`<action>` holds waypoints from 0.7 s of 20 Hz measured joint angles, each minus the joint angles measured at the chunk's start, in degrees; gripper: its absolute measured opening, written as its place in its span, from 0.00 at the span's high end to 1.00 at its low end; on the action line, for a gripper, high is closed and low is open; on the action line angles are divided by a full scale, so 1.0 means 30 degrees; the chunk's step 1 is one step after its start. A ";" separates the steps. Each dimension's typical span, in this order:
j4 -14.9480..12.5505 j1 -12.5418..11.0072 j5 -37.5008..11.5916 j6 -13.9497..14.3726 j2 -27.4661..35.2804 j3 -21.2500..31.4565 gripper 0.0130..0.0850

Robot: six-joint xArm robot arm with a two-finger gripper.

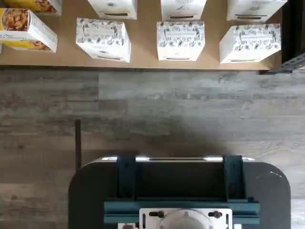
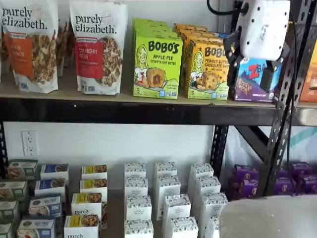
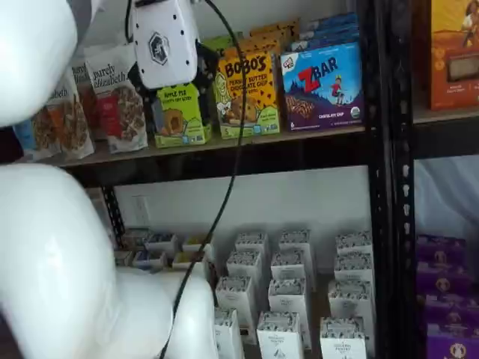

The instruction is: Pick the green box on the top shelf, the fourth from the left

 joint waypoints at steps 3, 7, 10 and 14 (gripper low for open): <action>-0.0606 0.0586 -0.0123 0.0327 -0.0056 0.0038 0.00; -0.0692 0.0699 -0.0185 0.0416 -0.0040 0.0029 0.00; -0.0841 0.0904 -0.0361 0.0560 -0.0070 0.0089 0.00; -0.0793 0.1256 -0.1056 0.0939 -0.0276 0.0292 0.00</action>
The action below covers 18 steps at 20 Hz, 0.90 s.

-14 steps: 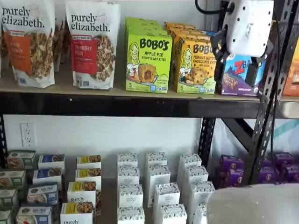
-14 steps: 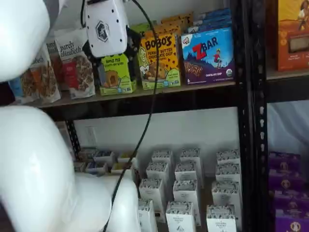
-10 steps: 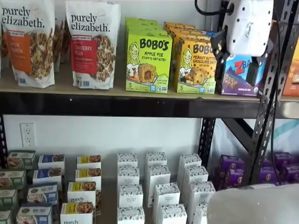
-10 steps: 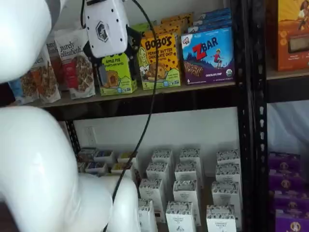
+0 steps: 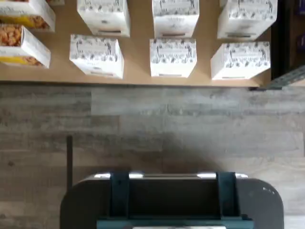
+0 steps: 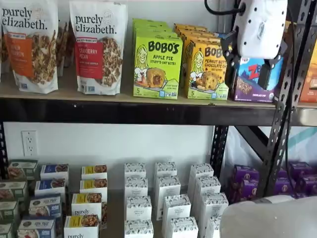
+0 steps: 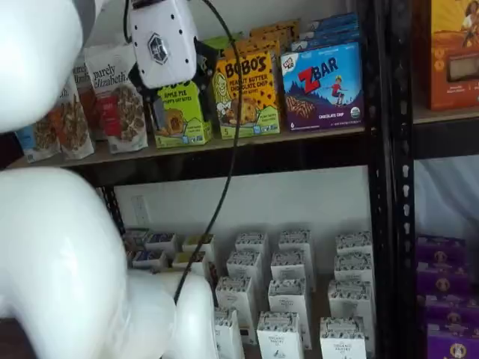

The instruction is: Pick the green box on the top shelf, the fourth from the left

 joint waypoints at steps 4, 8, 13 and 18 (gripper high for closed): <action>-0.0108 0.0835 -0.0724 0.0803 0.0005 -0.0015 0.00; -0.0134 0.1465 -0.1379 0.1435 0.0172 -0.0178 0.00; -0.0584 0.2744 -0.2147 0.2571 0.0610 -0.0532 0.00; -0.0975 0.3992 -0.2786 0.3729 0.1224 -0.0991 0.00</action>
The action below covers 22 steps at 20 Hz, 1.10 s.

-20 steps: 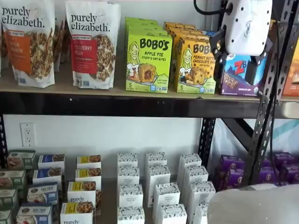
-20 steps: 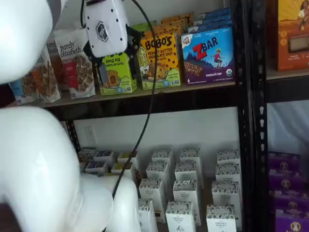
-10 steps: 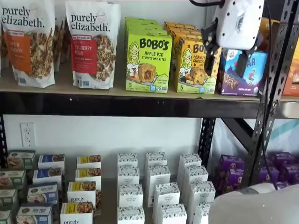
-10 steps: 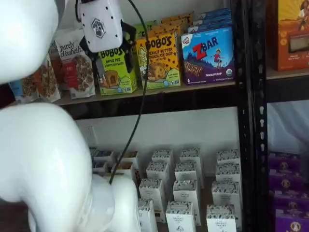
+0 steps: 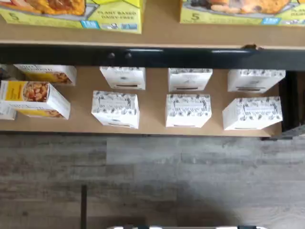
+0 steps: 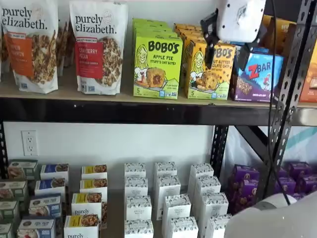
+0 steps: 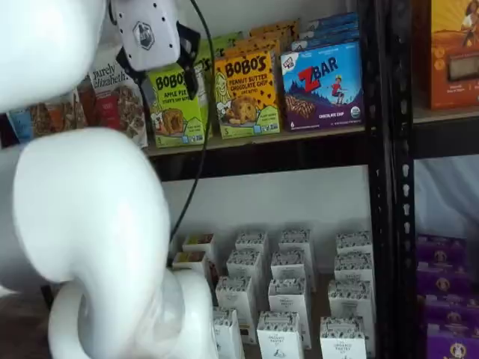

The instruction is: Pick the green box on the top shelf, the fourth from the left

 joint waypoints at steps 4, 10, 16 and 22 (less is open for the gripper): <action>-0.0270 0.0904 -0.0509 0.0846 0.0441 -0.0264 0.00; -0.0218 0.1651 -0.1357 0.1619 0.0973 -0.0481 0.00; -0.0111 0.2387 -0.2022 0.2354 0.1823 -0.0915 0.00; -0.0688 0.3241 -0.2623 0.3171 0.3230 -0.1805 0.00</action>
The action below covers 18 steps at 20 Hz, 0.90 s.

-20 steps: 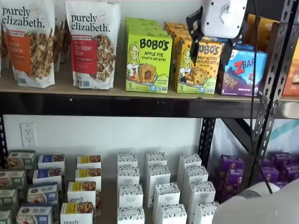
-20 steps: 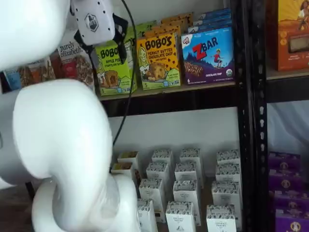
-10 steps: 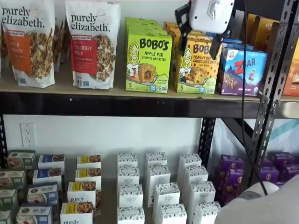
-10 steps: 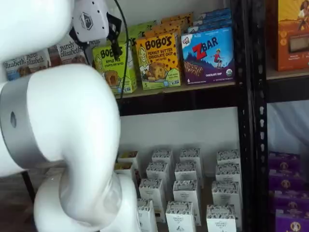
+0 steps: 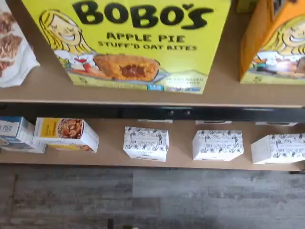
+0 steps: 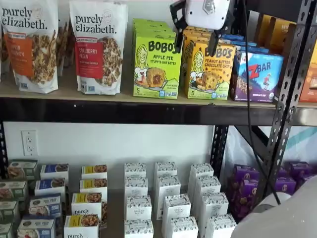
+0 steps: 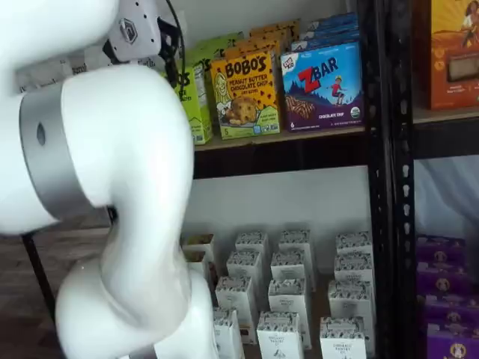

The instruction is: Pick the green box on the top shelf, the fourth from the left

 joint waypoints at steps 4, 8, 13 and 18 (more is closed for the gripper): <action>-0.0729 0.0330 -0.0362 0.0308 0.1099 -0.0763 0.00; -0.1855 0.0652 -0.1077 0.0645 0.1952 -0.1325 0.00; -0.2233 0.0604 -0.1765 0.0664 0.3004 -0.2250 0.00; -0.1829 0.0343 -0.1820 0.0393 0.4157 -0.3478 0.00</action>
